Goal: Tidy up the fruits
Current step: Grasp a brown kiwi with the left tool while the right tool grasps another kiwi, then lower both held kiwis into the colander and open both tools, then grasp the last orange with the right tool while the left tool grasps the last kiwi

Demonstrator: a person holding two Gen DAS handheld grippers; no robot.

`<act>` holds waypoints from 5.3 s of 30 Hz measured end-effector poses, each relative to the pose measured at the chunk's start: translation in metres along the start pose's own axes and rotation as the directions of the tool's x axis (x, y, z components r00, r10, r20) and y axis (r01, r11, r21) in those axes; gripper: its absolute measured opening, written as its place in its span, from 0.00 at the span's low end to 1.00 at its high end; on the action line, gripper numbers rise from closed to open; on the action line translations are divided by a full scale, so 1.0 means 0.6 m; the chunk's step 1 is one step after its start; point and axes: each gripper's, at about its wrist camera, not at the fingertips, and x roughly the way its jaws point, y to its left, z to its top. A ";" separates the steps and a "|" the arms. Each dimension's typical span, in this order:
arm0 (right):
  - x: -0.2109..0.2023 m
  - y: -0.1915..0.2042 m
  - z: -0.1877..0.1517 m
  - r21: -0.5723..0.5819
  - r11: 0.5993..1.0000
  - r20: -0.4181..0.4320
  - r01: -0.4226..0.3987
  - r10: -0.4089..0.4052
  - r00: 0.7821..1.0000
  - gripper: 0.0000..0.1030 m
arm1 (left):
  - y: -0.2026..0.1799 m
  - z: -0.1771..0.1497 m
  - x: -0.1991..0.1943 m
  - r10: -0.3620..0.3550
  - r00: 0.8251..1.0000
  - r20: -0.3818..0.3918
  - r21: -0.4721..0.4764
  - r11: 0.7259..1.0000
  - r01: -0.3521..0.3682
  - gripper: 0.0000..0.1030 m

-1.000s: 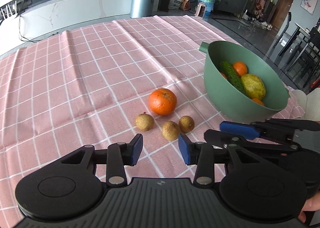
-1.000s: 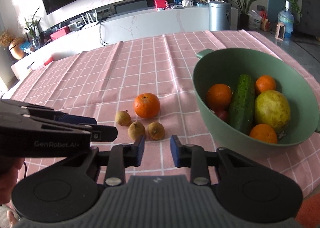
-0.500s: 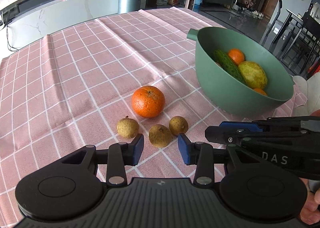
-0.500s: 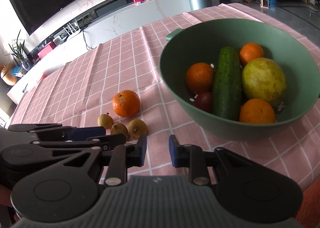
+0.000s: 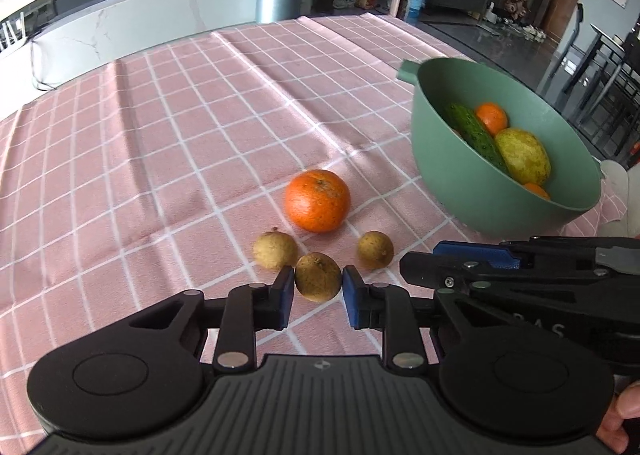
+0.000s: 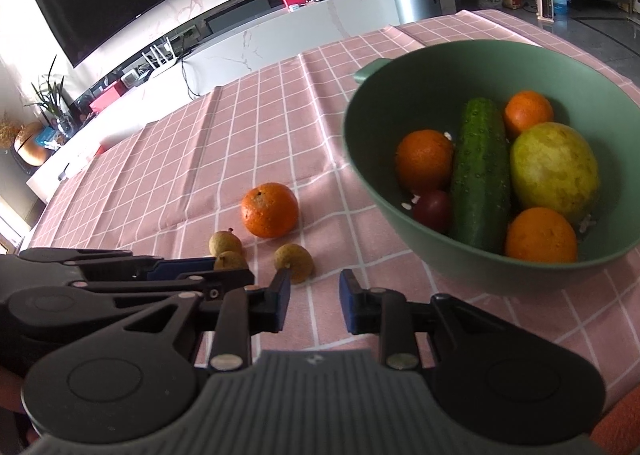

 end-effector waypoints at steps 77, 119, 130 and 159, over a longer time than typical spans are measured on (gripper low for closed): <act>-0.093 -0.149 0.100 -0.399 0.915 -0.132 0.061 -0.123 0.984 0.19 | -0.216 0.153 0.063 -0.035 0.975 -0.221 0.034 0.998 0.044 0.28; -0.138 -0.004 0.105 -0.415 0.908 0.009 -0.061 0.071 0.997 0.39 | -0.094 0.120 -0.128 0.043 0.999 0.018 0.042 0.998 -0.044 0.47; -0.095 0.052 0.089 -0.559 0.824 -0.020 -0.097 0.104 0.994 0.39 | -0.026 0.066 -0.101 0.026 1.000 -0.018 0.016 1.000 -0.026 0.47; 0.053 0.097 0.099 -0.816 0.557 -0.163 -0.155 0.035 0.986 0.38 | 0.041 0.038 0.039 -0.008 0.996 -0.090 0.025 1.000 0.011 0.34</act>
